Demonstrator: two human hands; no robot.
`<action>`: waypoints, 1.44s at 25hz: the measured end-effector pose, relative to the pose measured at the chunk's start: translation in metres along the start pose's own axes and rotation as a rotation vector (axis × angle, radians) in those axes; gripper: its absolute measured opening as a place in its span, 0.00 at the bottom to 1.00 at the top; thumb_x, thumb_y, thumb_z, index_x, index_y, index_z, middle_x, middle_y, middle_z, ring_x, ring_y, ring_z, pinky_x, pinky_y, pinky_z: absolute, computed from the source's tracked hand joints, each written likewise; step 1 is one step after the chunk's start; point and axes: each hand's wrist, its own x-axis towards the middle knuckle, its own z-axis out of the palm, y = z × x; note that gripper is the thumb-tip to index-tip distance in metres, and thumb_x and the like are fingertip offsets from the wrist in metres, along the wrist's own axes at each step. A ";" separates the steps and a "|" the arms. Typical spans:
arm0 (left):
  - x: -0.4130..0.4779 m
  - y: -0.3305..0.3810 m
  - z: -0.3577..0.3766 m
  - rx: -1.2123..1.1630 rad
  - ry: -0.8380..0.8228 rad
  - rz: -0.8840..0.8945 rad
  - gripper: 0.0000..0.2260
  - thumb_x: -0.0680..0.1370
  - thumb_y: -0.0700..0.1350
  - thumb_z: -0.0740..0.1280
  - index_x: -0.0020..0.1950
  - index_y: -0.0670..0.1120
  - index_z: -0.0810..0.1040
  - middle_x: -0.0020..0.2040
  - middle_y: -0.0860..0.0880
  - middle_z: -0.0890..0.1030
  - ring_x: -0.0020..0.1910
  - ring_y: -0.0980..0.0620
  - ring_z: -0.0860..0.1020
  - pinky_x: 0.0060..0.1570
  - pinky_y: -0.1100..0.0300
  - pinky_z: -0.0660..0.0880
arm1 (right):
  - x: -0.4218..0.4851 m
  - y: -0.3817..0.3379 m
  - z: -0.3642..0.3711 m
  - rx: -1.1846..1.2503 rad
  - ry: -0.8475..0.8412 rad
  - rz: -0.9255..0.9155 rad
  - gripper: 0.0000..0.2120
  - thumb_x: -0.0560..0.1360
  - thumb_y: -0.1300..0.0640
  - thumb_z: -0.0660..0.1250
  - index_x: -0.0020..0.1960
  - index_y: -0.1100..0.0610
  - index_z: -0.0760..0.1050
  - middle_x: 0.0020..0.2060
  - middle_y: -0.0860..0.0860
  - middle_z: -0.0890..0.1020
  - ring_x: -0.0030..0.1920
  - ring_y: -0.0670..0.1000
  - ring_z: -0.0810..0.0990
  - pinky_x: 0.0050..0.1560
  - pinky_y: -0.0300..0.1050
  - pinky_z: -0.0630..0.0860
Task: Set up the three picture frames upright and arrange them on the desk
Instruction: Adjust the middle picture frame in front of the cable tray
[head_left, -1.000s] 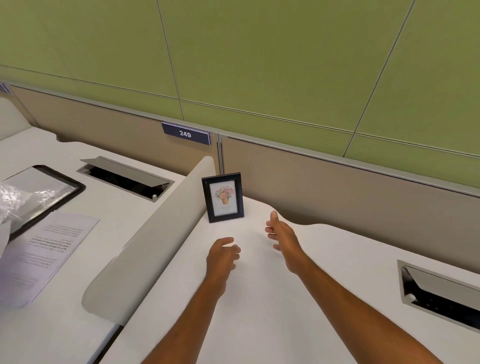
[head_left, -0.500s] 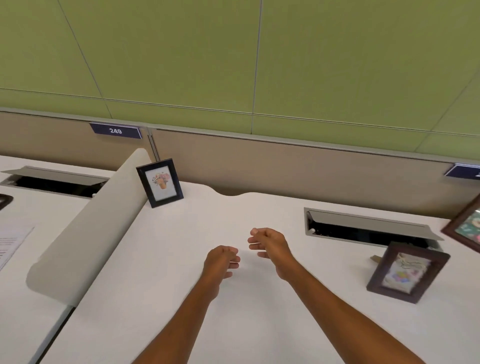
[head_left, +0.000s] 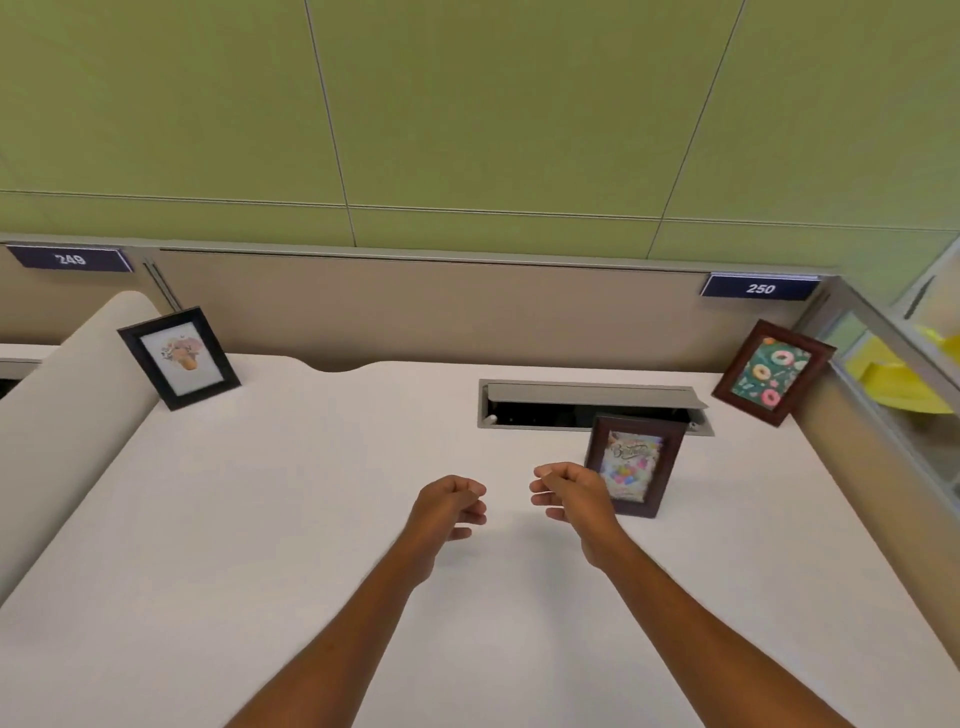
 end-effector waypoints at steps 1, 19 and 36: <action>0.000 0.001 0.019 0.011 -0.007 0.004 0.08 0.83 0.45 0.67 0.57 0.44 0.85 0.47 0.46 0.88 0.48 0.48 0.88 0.54 0.50 0.79 | -0.002 0.003 -0.021 0.008 0.020 -0.001 0.07 0.83 0.56 0.72 0.55 0.57 0.86 0.47 0.54 0.91 0.50 0.57 0.90 0.51 0.48 0.83; 0.037 0.014 0.187 0.268 0.089 0.202 0.06 0.83 0.42 0.70 0.59 0.49 0.82 0.58 0.50 0.84 0.62 0.46 0.82 0.57 0.53 0.83 | 0.031 0.018 -0.205 0.029 0.377 -0.011 0.19 0.84 0.41 0.67 0.55 0.57 0.83 0.54 0.56 0.88 0.52 0.55 0.86 0.53 0.51 0.82; 0.066 0.028 0.202 0.291 -0.022 0.158 0.18 0.85 0.42 0.67 0.76 0.49 0.76 0.71 0.48 0.81 0.68 0.49 0.79 0.47 0.66 0.79 | 0.082 0.008 -0.196 0.075 0.002 0.183 0.44 0.78 0.24 0.47 0.81 0.51 0.69 0.77 0.56 0.77 0.74 0.61 0.78 0.79 0.62 0.69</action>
